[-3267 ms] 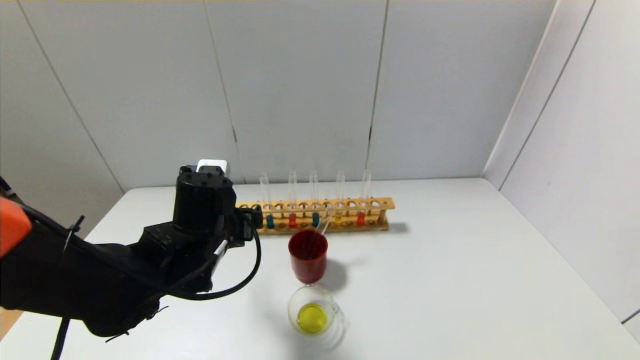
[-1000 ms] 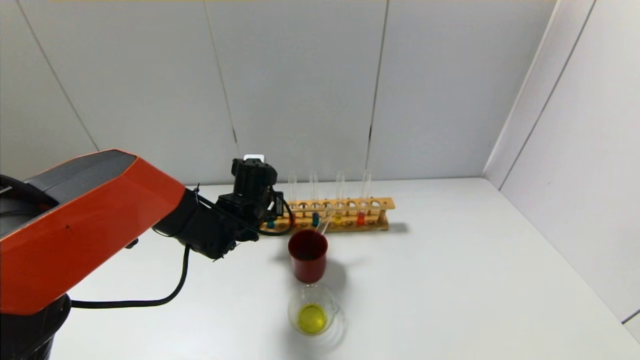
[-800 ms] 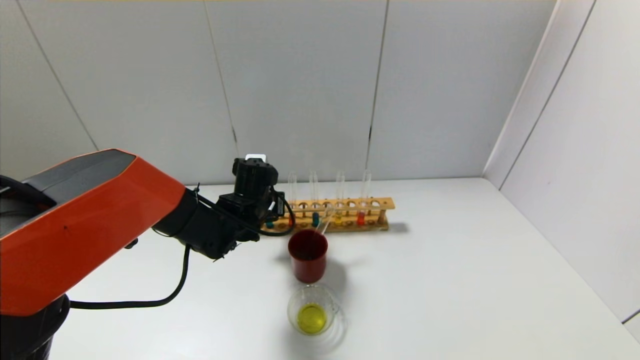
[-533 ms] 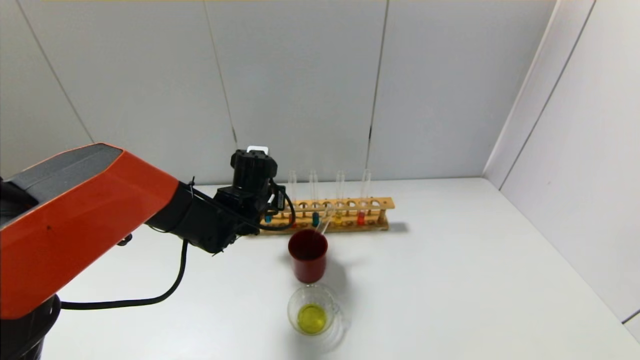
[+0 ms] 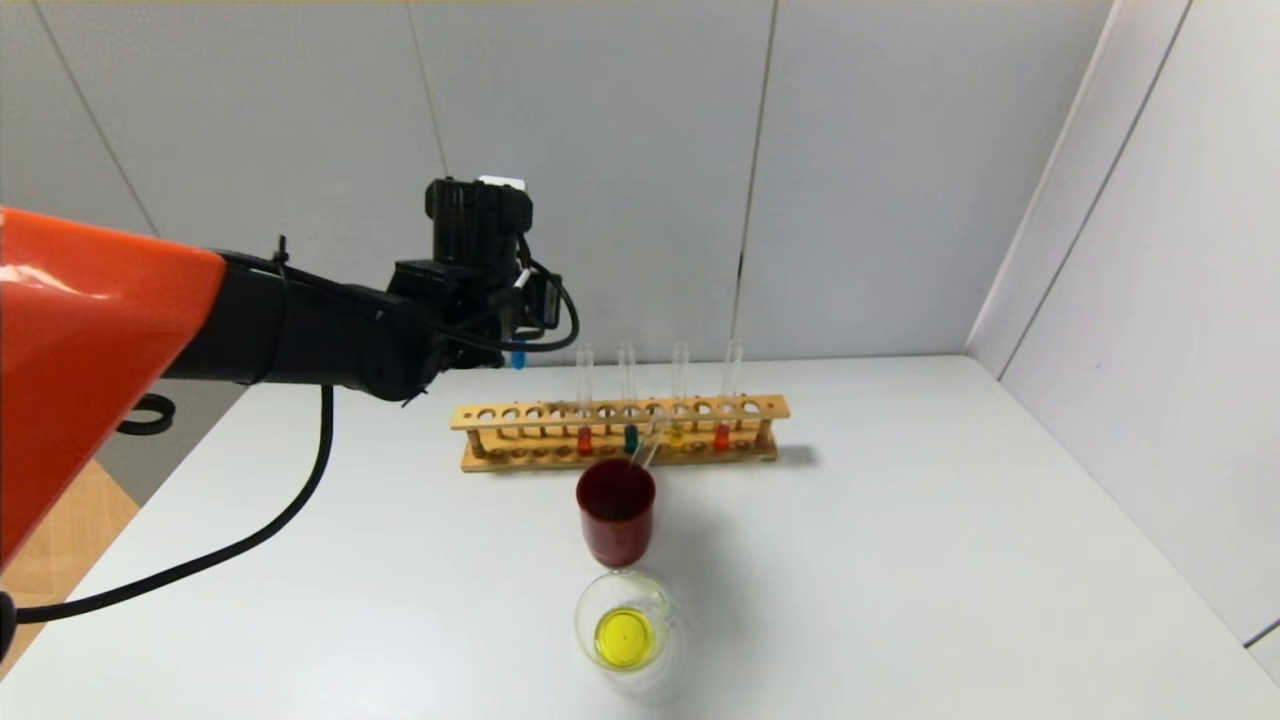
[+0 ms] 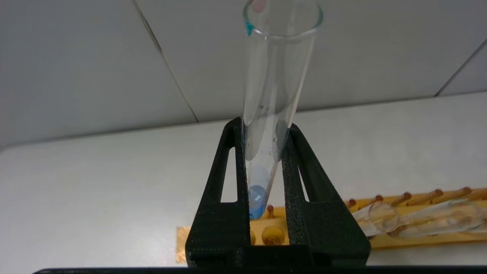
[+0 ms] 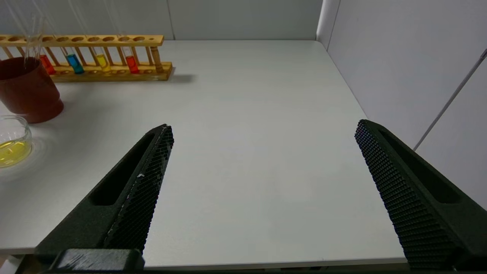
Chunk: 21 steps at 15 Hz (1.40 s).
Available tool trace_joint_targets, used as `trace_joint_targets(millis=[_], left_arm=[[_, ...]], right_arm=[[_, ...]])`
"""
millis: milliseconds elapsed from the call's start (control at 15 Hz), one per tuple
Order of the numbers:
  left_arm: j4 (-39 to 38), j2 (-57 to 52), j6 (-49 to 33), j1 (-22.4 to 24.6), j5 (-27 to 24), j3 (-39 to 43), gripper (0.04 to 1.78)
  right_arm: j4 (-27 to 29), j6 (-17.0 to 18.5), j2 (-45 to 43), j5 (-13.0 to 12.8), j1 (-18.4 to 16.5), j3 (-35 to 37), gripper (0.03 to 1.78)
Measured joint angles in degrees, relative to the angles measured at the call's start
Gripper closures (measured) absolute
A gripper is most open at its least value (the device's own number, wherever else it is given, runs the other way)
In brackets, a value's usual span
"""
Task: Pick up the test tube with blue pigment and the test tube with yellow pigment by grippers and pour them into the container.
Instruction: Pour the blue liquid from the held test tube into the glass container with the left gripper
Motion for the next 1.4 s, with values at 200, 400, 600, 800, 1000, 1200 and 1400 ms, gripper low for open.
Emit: trace_joint_targets(millis=[200, 400, 600, 800, 1000, 1200, 1400], left_arm=[[2.4, -3.6, 0.5, 0.0, 0.0, -1.0, 1.51], [5.5, -8.8, 0.7, -0.2, 0.2, 2.8, 1.51], [9.9, -15.6, 1.9, -1.1, 0.3, 10.5, 1.51], [10.3, -22.1, 6.2, -4.4, 0.6, 21.1, 1.51], [5.3, -26.0, 14.6, -9.9, 1.2, 29.9, 1.51], [-0.1, -27.1, 23.9, -13.0, 2.2, 35.6, 1.51], [-5.7, -26.4, 33.2, -15.1, 2.3, 40.2, 1.51]], right_arm=[[0.0, 0.0, 0.0, 0.0, 0.0, 0.0, 0.07], [0.0, 0.0, 0.0, 0.0, 0.0, 0.0, 0.07], [0.0, 0.0, 0.0, 0.0, 0.0, 0.0, 0.07], [0.0, 0.0, 0.0, 0.0, 0.0, 0.0, 0.07], [0.0, 0.0, 0.0, 0.0, 0.0, 0.0, 0.07], [0.0, 0.0, 0.0, 0.0, 0.0, 0.0, 0.07], [0.0, 0.0, 0.0, 0.0, 0.0, 0.0, 0.07]])
